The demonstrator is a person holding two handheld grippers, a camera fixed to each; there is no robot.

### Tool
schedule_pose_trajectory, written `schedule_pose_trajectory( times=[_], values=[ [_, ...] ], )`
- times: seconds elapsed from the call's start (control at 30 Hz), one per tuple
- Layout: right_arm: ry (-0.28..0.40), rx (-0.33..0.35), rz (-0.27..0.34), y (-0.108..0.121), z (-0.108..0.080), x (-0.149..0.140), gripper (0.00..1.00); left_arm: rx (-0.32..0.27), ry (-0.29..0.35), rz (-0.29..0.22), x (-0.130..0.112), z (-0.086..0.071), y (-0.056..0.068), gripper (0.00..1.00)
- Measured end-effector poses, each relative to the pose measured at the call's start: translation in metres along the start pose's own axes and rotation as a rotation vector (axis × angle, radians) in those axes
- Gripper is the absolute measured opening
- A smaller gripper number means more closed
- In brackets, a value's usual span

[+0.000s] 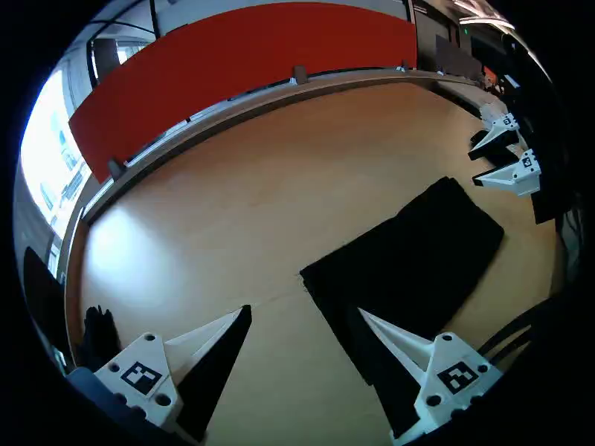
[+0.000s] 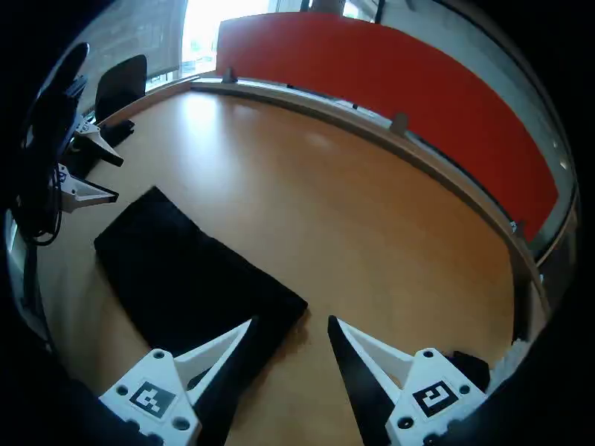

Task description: Fold towel

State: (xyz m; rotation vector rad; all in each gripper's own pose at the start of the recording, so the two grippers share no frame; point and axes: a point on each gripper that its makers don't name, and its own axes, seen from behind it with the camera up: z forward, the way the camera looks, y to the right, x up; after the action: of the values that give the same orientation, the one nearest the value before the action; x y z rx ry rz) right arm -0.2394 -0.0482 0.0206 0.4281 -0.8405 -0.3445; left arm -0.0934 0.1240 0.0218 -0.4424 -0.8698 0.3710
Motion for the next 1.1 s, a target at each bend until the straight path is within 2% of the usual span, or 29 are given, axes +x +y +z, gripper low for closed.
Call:
schedule_pose_trajectory(
  times=[0.17,0.57,0.8,1.1],
  values=[
    [0.009,0.009,0.008,-0.005,-0.005,-0.001,0.89,-0.011,0.004,-0.011,-0.003,-0.005,0.005,0.95],
    [0.009,0.034,0.041,-0.027,-0.023,-0.022,0.89,-0.030,-0.004,-0.054,-0.023,-0.026,0.021,0.95],
    [0.007,0.041,0.057,-0.040,-0.038,-0.038,0.89,-0.032,-0.012,-0.094,-0.043,-0.041,0.033,0.95],
    [0.005,0.038,0.080,-0.050,-0.050,-0.054,0.89,-0.029,-0.020,-0.150,-0.064,-0.053,0.046,0.95]
  ],
)
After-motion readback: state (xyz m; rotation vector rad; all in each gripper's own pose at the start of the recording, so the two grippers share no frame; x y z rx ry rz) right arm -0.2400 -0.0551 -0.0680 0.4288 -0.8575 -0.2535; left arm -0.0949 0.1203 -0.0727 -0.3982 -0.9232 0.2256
